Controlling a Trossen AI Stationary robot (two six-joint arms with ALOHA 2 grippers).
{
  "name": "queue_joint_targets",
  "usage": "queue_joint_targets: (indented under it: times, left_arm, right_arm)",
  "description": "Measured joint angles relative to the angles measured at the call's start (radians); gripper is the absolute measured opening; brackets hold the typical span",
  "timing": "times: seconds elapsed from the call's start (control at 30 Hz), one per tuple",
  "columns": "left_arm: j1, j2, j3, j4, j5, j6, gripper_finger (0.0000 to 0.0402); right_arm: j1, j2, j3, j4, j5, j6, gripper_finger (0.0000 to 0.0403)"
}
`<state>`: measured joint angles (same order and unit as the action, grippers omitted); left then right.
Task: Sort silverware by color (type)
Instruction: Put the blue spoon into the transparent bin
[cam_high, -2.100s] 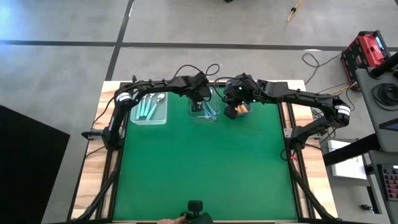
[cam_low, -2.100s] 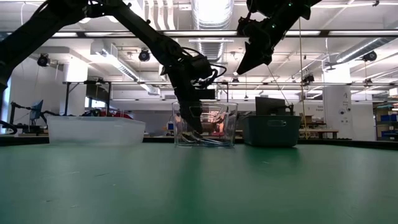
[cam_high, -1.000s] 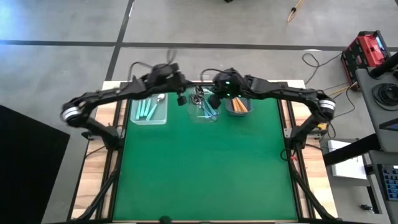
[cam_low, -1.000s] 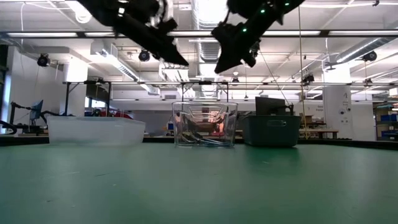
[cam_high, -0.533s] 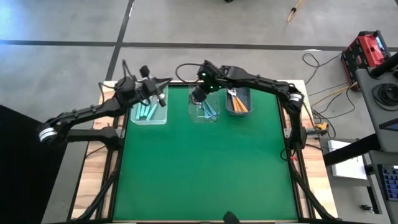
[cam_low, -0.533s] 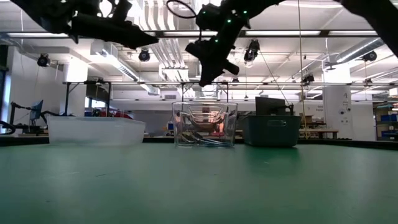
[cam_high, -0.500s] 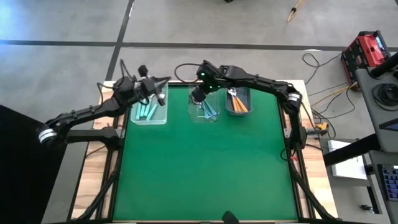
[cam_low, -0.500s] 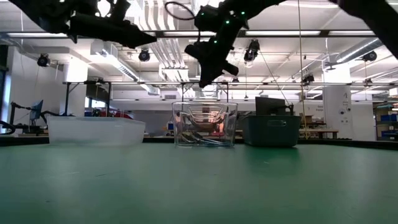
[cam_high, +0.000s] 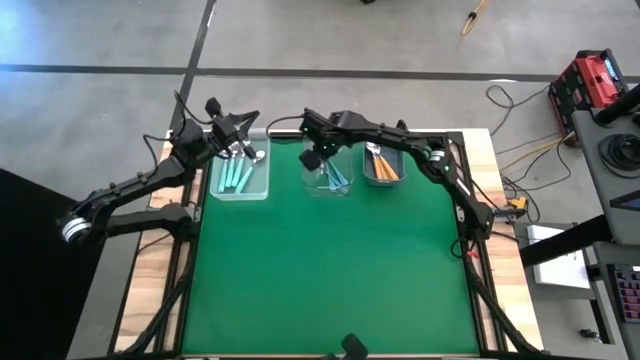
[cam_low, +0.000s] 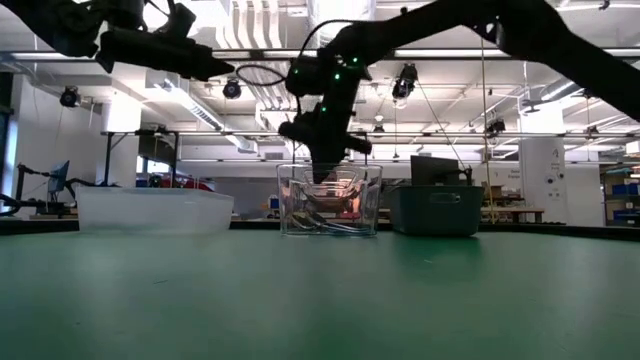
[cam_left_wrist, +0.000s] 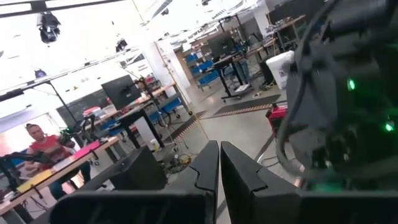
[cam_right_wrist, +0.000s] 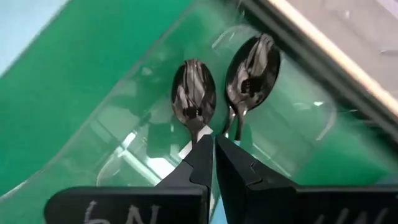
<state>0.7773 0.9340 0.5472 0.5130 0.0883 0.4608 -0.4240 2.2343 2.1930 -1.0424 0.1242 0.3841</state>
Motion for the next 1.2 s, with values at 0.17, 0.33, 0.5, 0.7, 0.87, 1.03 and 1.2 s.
queue_joint_targets:
  times: [0.17,0.33,0.5,0.7,0.87,1.03,1.2]
  left_arm:
    - [0.001,0.000,0.000,-0.002,0.000,0.002,0.0000]
    - [0.004,0.008,0.000,0.000,0.000,0.010,0.0000]
    - [0.004,0.019,0.000,0.002,0.000,0.020,0.0000]
    - [0.004,0.020,0.000,0.009,0.000,0.020,0.0000]
    - [0.004,0.022,0.000,0.011,0.001,0.020,0.0000]
    - [0.004,0.026,0.000,0.011,0.001,0.025,0.0000]
    - [0.004,0.026,0.000,0.011,0.001,0.025,0.0000]
  right_arm:
    - [-0.002,0.051,0.006,0.000,0.008,0.018,0.0009]
    - [-0.012,0.098,0.007,0.013,0.031,0.014,0.0009]
    - [-0.030,0.126,0.007,0.015,0.069,0.012,0.0010]
    - [-0.039,0.133,0.007,0.024,0.086,0.006,0.0048]
    - [-0.043,0.138,0.007,0.027,0.085,0.005,0.0100]
    - [-0.046,0.144,0.005,0.031,0.081,-0.002,0.0132]
    - [-0.050,0.145,0.003,0.031,0.078,-0.011,0.0143]
